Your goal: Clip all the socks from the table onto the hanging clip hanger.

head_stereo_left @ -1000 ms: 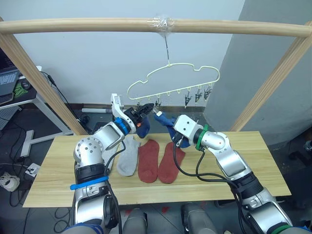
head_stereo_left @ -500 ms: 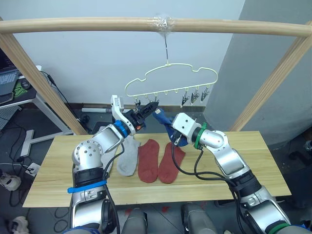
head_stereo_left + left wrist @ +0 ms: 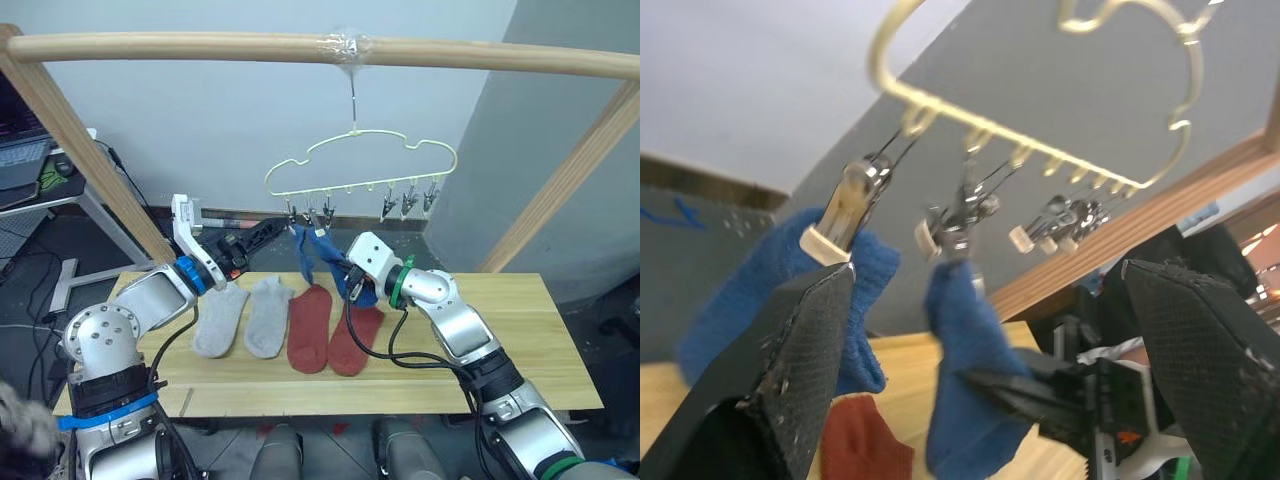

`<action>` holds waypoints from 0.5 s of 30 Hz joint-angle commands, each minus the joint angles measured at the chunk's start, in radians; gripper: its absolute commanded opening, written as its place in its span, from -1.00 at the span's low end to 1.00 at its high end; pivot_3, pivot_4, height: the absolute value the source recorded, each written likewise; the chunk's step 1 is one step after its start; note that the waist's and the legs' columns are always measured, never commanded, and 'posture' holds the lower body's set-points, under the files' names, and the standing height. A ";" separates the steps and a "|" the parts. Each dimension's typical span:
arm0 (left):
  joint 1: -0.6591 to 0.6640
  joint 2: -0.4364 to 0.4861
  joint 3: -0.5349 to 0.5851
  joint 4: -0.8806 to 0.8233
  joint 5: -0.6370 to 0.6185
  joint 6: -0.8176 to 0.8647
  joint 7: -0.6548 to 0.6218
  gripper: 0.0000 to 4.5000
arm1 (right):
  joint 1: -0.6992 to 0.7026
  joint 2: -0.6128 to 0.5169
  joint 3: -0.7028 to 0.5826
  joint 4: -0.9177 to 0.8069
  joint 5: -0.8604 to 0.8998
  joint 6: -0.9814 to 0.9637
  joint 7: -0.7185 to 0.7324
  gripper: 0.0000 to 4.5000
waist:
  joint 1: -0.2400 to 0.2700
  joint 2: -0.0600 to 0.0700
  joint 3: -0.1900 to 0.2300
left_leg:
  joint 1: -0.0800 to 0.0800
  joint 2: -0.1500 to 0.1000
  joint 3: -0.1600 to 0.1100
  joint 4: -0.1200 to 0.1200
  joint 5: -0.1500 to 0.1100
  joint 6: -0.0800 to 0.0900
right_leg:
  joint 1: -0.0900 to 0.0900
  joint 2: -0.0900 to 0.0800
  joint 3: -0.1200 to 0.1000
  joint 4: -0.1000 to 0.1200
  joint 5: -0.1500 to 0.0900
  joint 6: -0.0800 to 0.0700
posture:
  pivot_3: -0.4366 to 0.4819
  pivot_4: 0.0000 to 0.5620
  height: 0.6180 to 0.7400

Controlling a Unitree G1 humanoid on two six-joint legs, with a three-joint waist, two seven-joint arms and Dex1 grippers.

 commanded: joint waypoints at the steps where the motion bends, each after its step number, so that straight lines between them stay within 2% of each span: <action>1: -0.015 -0.032 -0.052 -0.075 0.010 -0.049 0.013 1.00 | 0.022 0.027 -0.040 -0.032 0.084 0.091 0.020 -0.50 | 0.003 0.000 0.000 | 0.000 0.000 0.000 0.000 0.000 0.000 | 0.000 0.000 0.000 0.000 0.000 0.000 | 0.14 -0.45 1.00; 4: -0.008 -0.036 -0.088 -0.105 0.045 -0.080 0.016 1.00 | 0.041 0.006 -0.040 -0.060 0.095 0.126 0.029 -0.01 | 0.004 0.000 0.000 | -0.001 0.000 0.000 0.000 0.000 0.000 | 0.000 0.000 0.000 0.000 0.000 0.000 | 0.16 -0.44 1.00; 10: 0.007 0.010 -0.200 -0.125 0.226 -0.207 -0.058 1.00 | 0.095 -0.039 -0.087 -0.153 0.146 0.200 0.022 0.91 | -0.001 0.000 0.000 | -0.004 0.000 0.001 0.000 0.000 0.000 | -0.005 0.000 0.000 0.001 0.000 0.000 | 0.14 -0.43 1.00; 15: 0.026 0.005 -0.310 -0.136 0.388 -0.343 -0.111 1.00 | 0.146 -0.088 -0.130 -0.273 0.196 0.247 0.031 0.96 | -0.001 0.000 0.000 | -0.006 0.000 0.001 0.000 0.000 0.000 | -0.007 0.000 0.001 0.000 0.000 0.000 | 0.11 -0.43 1.00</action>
